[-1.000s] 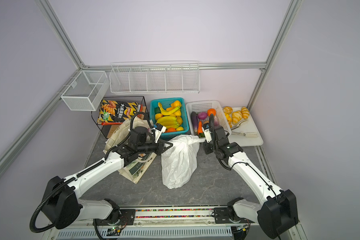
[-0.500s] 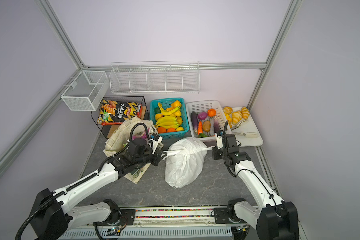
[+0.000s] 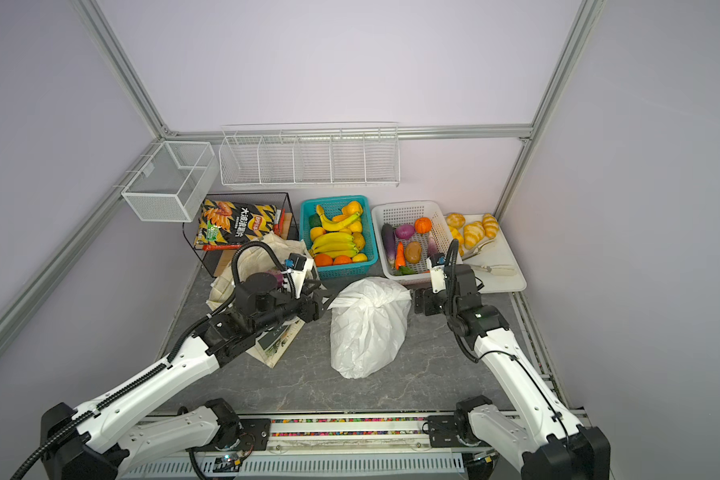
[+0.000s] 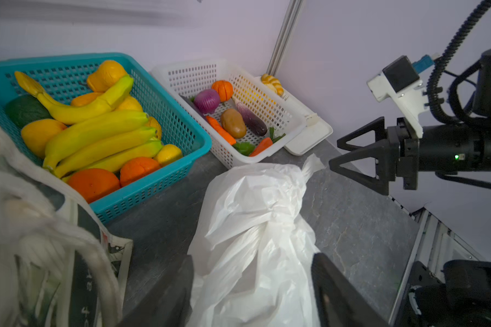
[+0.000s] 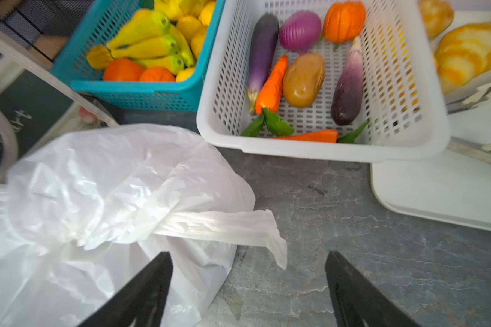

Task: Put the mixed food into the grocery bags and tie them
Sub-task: 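Grasp the tied white bag's top with the left gripper, then lift the white bag with the left gripper and carry it over the floral tote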

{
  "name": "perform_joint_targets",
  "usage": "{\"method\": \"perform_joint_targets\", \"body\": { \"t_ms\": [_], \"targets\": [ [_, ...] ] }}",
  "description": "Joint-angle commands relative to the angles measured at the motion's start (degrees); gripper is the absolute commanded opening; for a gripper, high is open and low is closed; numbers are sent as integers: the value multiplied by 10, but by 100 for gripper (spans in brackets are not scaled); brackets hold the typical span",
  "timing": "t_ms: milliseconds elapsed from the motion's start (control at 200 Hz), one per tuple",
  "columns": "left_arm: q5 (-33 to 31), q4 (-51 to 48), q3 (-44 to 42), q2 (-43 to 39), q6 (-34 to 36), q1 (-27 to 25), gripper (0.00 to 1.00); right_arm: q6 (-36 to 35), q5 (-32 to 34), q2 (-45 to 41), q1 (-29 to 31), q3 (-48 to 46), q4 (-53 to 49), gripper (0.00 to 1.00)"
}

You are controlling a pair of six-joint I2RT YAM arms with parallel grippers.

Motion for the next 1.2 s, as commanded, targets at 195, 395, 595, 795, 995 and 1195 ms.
{"method": "perform_joint_targets", "body": {
  "t_ms": [195,395,595,795,995,1195],
  "targets": [
    [-69,-134,211,214,115,-70,87,10,118,-52,-4,36,-11,100],
    [-67,-201,284,333,125,-69,95,6,127,-111,-13,6,-7,98],
    [-2,-191,270,383,92,-69,99,8,112,-103,-15,2,-19,98],
    [33,-179,249,423,62,-70,90,13,94,-96,-14,-8,-11,98],
    [59,-225,279,446,69,-70,53,12,89,-91,-14,-5,-15,98],
    [99,-231,273,413,67,-70,11,13,88,-96,-14,-3,-16,98]
  ]
}}
